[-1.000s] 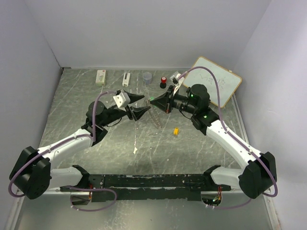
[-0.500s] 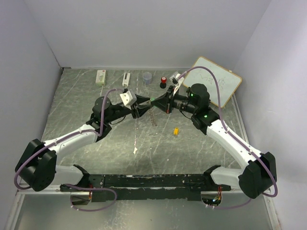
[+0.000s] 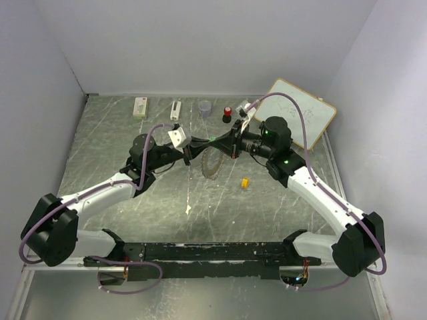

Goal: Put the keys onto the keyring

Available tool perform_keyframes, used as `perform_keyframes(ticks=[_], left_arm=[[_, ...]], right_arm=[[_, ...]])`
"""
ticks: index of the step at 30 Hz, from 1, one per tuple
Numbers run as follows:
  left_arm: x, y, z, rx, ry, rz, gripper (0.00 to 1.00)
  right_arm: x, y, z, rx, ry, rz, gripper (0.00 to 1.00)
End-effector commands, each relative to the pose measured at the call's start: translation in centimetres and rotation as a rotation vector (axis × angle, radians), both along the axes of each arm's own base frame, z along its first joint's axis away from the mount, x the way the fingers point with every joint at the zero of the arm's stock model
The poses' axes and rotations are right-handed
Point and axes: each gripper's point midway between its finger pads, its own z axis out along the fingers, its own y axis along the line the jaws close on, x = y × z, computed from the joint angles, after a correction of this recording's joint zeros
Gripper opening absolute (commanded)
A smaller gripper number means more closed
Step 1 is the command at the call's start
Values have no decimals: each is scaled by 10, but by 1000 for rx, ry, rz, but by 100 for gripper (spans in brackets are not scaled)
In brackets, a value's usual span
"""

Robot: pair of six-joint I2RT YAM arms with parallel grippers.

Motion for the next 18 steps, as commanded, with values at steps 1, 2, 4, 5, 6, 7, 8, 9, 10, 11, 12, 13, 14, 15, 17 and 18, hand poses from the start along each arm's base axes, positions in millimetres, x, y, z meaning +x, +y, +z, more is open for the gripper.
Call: perform_keyframes(ticks=[1,2,4,5,6,7,8,9,10,11,12,13,14,15,17,18], left_arm=[[1,4,14,-14,-35,26,7],[2,6,15,-18,-36,40,7],[3,12,16,-33,-34,76,7],[5,15,19,-44,-35,98,7],[5,19,22,-53,-39,117,7],[6,22,24,-60,-40,136,7],[7,25,27,-71,-41,154,7],[8,28,29,-80,-42,171,7],[8,31,33,-92,-46,184,7],[9,33,35,-103,-46,196,7],[9,35,37,-112,-47,204,6],[8,36,39,-120,-49,205,7],[8,38,42,-129,-50,210,7],[8,38,43,-135,-49,212,7],[9,40,46,-148,-48,217,7],[9,40,47,-156,-48,220,7]], right_arm=[[2,-4,33,35,-90,-29,0],[4,-7,33,30,-88,-52,0],[11,-13,31,20,-81,-104,0],[14,-16,29,12,-75,-131,0],[16,-19,27,5,-71,-157,0],[19,-23,25,-6,-67,-180,0],[21,-26,21,-17,-57,-199,0],[23,-28,17,-27,-51,-212,0],[24,-30,13,-36,-43,-218,0],[24,-30,8,-44,-34,-221,0],[24,-30,4,-48,-27,-221,0],[25,-29,-1,-52,-15,-219,0],[25,-29,-6,-54,-7,-219,0],[26,-28,-10,-56,1,-214,0],[25,-25,-17,-53,13,-202,0],[25,-24,-21,-54,23,-198,0]])
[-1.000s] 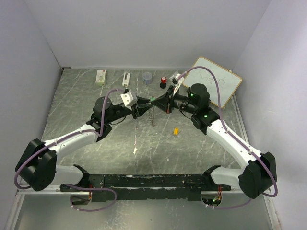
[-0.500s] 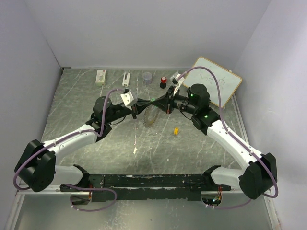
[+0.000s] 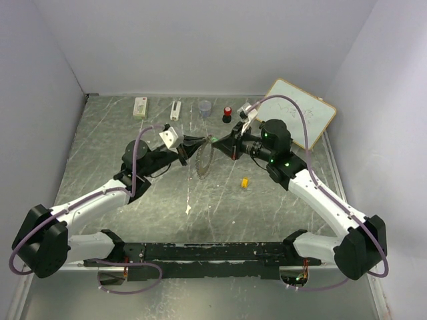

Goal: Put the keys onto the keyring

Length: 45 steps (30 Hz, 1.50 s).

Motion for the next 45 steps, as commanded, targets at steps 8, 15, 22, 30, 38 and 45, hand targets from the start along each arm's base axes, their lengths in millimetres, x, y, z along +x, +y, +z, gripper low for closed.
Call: perform_keyframes(ticks=[8,15,22,30,38,45], left_arm=[[9,28,35,-171,-49,123,7],[11,34,48,-241,-63,139,7],[11,28,60,-288,-71,107,7],[13,25,58,-281,-63,100,7],[16,32,33,-215,4,149,30],[14,44,27,-202,6,203,72]], right_arm=[[21,-4,-35,-23,47,-58,0],[22,4,-50,-32,100,-22,0],[23,18,-50,-35,118,21,0],[23,17,-21,-26,52,0,0],[27,-11,39,-11,-111,-140,0],[29,-14,69,-23,-181,-149,0]])
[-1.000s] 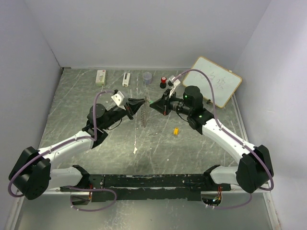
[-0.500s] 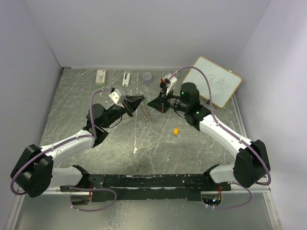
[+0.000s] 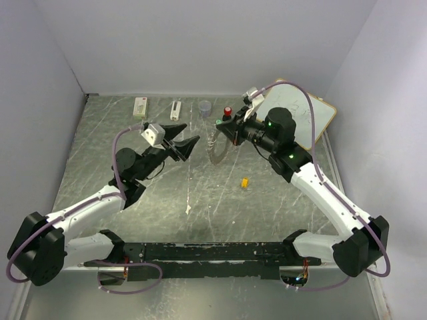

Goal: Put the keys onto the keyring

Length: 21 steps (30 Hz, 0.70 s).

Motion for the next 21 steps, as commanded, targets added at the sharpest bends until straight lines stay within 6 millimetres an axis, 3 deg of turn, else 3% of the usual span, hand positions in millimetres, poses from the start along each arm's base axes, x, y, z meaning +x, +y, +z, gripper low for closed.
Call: perform_keyframes(ticks=[1,21], left_arm=[[2,10,5,14,-22,49,72],[2,-37,19,147,-157,-155,72]], right_arm=[[3,-8,25,-11,-74,-34,0],[-11,-4,33,-36,-103,45,0]])
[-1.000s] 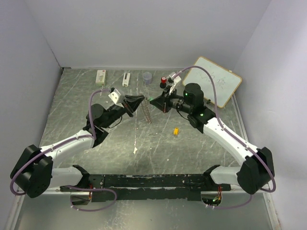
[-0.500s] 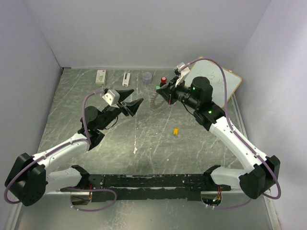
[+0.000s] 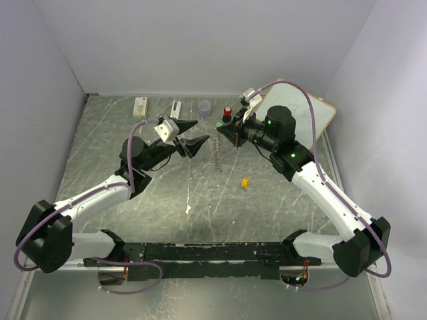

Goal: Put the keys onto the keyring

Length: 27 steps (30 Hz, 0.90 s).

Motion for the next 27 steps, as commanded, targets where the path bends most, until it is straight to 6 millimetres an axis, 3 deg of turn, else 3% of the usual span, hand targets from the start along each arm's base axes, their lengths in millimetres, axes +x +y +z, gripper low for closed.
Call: perform_keyframes(ticks=[1,17,27], left_arm=[[0,-13,15,30,-73,-63,72],[-7,-36,3,79,-63,-203,64],[-2,-40,5,63,-56,-214,49]], right_arm=[[-7,0,30,28,-83,32,0],[-9,4,29,31,-76,56,0],[-11,5,28,38,-70,68,0]])
